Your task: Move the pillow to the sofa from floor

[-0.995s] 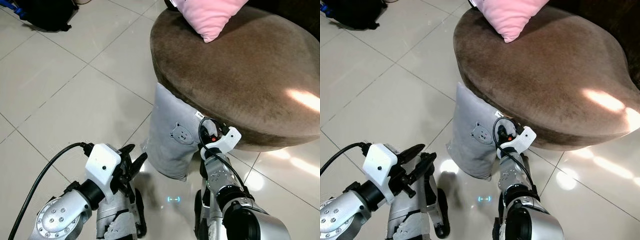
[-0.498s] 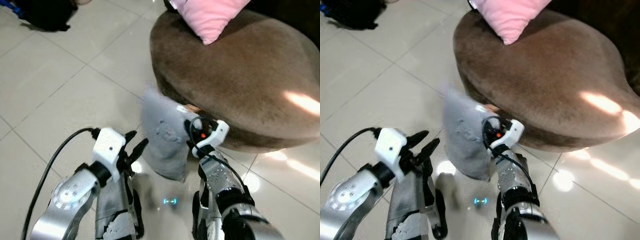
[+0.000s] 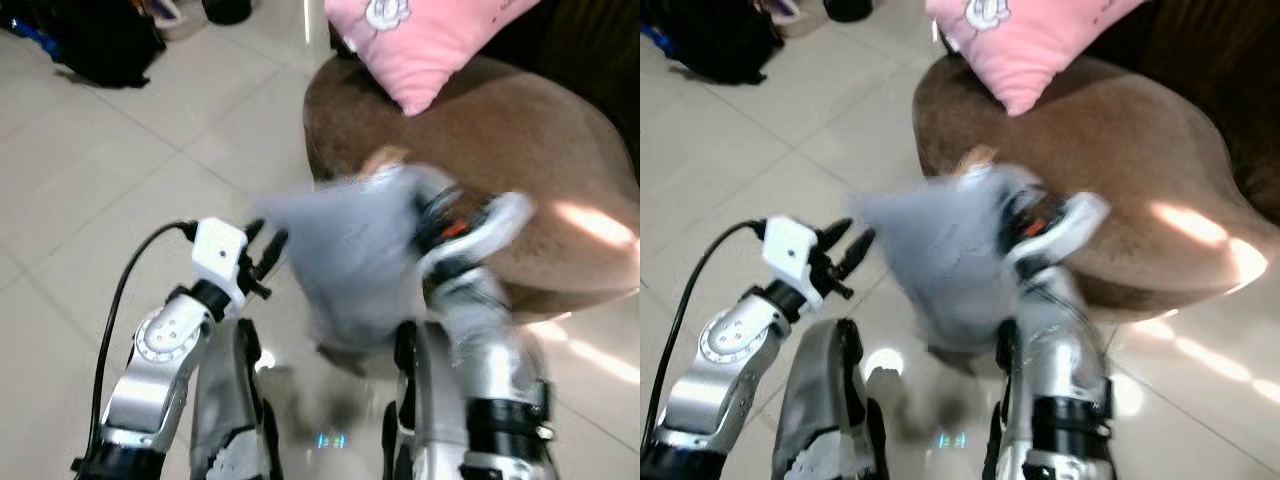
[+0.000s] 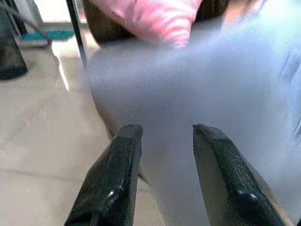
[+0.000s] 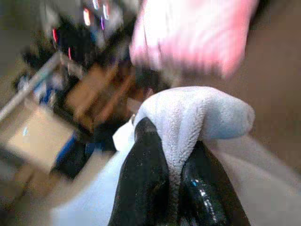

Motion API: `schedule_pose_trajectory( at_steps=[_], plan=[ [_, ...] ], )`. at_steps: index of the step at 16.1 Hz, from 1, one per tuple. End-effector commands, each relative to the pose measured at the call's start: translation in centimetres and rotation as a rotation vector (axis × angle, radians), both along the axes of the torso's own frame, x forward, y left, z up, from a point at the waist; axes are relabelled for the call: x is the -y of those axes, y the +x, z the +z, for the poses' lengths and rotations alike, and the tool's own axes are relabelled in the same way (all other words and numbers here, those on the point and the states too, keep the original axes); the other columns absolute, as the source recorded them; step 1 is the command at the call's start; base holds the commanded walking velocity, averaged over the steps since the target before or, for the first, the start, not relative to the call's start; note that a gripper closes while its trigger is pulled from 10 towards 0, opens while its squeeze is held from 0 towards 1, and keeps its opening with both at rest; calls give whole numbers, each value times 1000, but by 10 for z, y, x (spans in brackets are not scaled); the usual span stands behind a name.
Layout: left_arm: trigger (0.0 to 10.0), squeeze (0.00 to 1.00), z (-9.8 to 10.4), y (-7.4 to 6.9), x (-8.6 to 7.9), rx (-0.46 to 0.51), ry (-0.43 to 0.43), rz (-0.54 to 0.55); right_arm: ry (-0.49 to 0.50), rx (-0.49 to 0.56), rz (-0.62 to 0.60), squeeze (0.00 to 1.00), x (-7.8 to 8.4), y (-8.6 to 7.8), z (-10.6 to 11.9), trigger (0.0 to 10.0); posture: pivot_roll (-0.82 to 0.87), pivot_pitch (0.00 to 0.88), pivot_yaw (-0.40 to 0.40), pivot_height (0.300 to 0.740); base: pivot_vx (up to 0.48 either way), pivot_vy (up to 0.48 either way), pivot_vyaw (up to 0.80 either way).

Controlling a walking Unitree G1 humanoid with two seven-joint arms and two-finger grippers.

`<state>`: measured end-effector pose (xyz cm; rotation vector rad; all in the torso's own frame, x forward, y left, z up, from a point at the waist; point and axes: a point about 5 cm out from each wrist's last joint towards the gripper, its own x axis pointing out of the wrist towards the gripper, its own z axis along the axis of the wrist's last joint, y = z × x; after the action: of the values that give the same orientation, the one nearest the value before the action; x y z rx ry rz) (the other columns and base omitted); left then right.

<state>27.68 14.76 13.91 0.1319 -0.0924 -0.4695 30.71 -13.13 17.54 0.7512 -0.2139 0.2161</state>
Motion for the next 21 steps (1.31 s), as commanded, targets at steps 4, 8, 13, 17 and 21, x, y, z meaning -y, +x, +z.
schedule_pose_trajectory(
  at_steps=[4,8,13,17,21],
  plan=[
    [10000,0,0,11,0,83,-24,-9,-19,86,-310,0,44,0,61,10000,-8,45,12,503,0,0,0],
    [10000,0,-5,20,-2,91,12,45,-152,26,-421,0,59,-7,56,10000,-12,33,12,533,0,0,0],
    [10000,0,35,-2,6,200,70,36,-167,-8,-410,0,51,-4,53,10000,-12,8,9,583,0,0,0],
    [10000,0,28,-3,13,180,66,52,-193,-21,-407,0,47,0,52,10000,-11,4,7,618,0,0,0],
    [10000,0,29,-3,3,173,85,103,-272,-5,-351,0,36,2,53,10000,-8,7,-1,653,0,0,0]
  ],
)
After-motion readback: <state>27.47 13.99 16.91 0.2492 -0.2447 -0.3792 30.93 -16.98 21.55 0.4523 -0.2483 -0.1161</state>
